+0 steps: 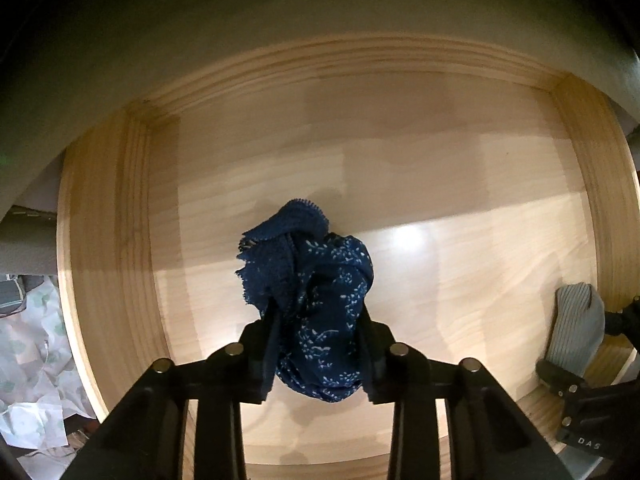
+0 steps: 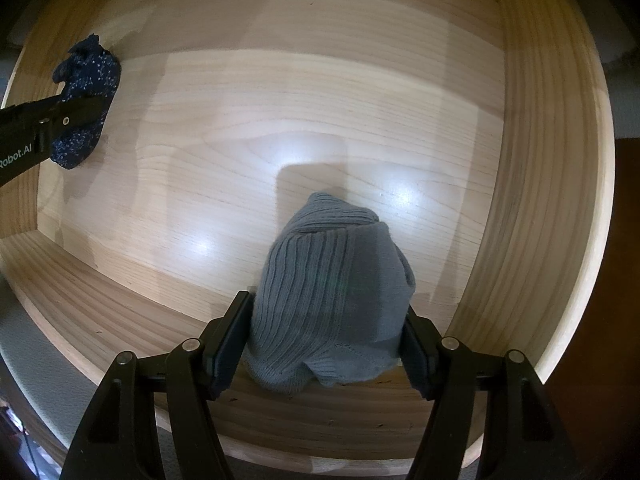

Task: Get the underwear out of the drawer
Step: 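Lift the navy floral underwear up into the white box with the left tool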

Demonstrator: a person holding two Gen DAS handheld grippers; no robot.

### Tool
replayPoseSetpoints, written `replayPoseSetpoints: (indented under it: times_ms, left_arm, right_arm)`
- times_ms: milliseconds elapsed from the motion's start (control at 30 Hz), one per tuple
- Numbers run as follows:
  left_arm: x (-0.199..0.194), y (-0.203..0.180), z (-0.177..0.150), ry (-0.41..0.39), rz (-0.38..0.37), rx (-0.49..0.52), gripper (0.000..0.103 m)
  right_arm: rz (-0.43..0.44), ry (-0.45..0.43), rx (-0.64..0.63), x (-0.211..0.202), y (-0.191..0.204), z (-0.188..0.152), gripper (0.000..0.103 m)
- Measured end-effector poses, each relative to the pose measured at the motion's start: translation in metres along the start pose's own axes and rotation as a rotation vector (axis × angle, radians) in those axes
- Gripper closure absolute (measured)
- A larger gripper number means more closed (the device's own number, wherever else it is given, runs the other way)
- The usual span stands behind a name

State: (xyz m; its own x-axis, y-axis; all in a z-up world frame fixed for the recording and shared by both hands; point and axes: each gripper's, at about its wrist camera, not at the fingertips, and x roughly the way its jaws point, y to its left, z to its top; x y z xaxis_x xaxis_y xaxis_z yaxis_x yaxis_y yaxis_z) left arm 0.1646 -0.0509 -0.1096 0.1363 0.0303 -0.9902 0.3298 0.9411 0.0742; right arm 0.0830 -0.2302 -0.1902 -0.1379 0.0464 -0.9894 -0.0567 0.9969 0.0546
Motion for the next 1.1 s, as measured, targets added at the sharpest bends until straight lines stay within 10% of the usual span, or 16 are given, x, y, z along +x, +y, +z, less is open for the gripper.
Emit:
replayPoseSetpoints:
  times_ms: [600,1100]
  left_arm:
    - [-0.020,-0.005,-0.027,0.022,-0.021,-0.021,0.075]
    - [-0.081,0.009,-0.066,-0.115,-0.040,-0.047,0.075]
  right_arm:
    - [-0.001,-0.002,0.000,0.000,0.001,0.002,0.038]
    - [-0.020,-0.002,0.001,0.000,0.006,0.002,0.040]
